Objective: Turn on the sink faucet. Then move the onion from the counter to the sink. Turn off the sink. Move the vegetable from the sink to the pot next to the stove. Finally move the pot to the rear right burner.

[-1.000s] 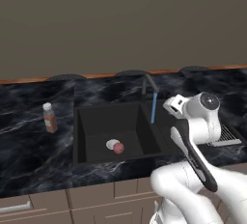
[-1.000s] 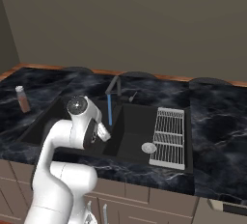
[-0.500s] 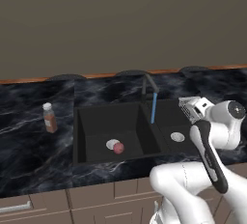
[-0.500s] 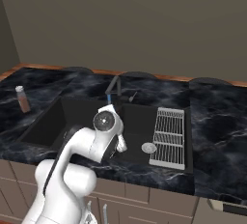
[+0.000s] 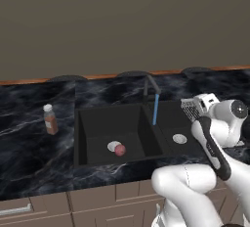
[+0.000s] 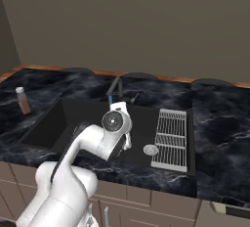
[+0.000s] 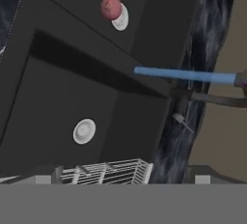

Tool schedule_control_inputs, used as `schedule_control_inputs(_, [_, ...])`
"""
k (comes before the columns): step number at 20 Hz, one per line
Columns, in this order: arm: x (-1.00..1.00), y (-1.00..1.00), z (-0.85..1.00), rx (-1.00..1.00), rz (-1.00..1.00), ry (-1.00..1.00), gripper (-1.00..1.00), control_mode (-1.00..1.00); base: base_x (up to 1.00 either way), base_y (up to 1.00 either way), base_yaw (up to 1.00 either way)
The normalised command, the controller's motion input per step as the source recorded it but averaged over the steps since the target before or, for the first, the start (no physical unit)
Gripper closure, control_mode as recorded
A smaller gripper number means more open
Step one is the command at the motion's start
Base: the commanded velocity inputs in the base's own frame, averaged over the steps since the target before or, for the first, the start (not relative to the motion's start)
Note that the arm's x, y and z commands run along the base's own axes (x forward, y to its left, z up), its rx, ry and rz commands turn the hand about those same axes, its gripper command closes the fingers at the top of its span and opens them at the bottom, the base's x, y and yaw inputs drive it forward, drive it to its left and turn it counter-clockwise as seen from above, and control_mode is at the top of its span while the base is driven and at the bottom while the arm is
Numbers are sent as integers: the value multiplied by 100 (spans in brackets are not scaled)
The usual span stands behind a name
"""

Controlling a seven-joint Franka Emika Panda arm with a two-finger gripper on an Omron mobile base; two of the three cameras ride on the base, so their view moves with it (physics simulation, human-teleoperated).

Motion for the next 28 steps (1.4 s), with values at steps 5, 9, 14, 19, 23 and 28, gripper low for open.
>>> schedule_control_inputs(5, [44, -34, 18, 10, -7, 7, -100, -100, 0, 0, 0])
schedule_control_inputs(9, [57, -32, 2, 13, -9, 4, -100, -100, 0, 0, 0])
schedule_control_inputs(14, [55, -15, 1, 21, -3, 0, -100, -100, 0, 0, 0])
schedule_control_inputs(19, [46, -7, 0, 23, 0, 0, -100, -100, 0, 0, 0])
schedule_control_inputs(23, [45, -6, 0, 24, 0, 2, -100, -100, 0, 0, 0])
schedule_control_inputs(28, [46, -8, 0, 24, 0, 4, -100, -100, 0, 0, 0])
